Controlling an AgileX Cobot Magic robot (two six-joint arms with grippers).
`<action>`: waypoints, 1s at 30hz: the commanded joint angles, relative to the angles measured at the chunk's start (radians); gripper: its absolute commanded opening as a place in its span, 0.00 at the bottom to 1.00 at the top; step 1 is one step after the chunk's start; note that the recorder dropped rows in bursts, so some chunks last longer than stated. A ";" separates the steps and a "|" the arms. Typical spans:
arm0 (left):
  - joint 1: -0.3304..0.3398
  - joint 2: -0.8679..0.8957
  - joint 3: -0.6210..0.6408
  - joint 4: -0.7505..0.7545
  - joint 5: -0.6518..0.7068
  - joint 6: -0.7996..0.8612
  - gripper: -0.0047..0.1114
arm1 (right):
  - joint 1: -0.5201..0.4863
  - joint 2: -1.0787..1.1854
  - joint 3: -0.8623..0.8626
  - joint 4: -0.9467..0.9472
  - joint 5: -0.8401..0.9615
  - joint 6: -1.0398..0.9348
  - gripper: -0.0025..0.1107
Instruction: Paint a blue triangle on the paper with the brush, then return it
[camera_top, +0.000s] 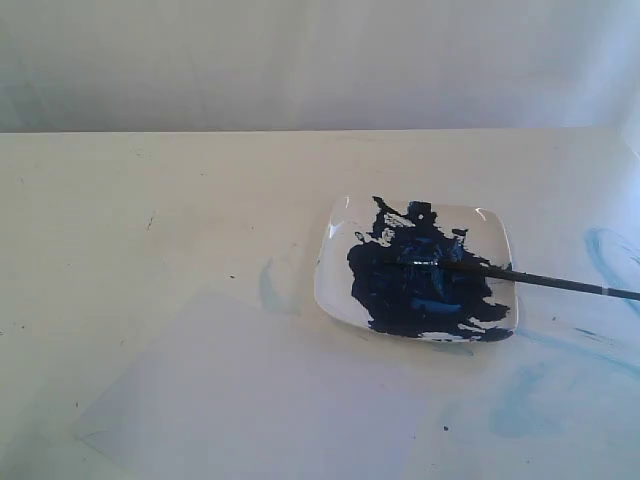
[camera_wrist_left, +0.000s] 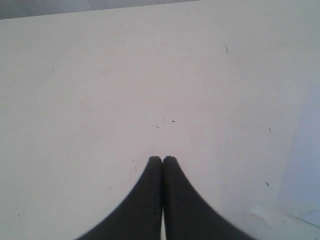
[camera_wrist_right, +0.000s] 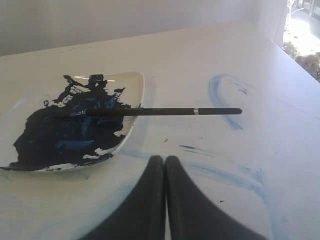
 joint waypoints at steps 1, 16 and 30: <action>0.003 -0.004 0.005 -0.004 -0.002 -0.001 0.04 | 0.001 0.000 0.003 0.004 -0.007 0.001 0.02; 0.003 -0.004 0.005 -0.004 -0.002 -0.001 0.04 | 0.001 0.000 0.003 -0.002 -0.386 -0.001 0.02; 0.003 -0.004 0.005 -0.004 -0.002 -0.001 0.04 | 0.001 0.010 -0.021 0.136 -0.709 0.308 0.02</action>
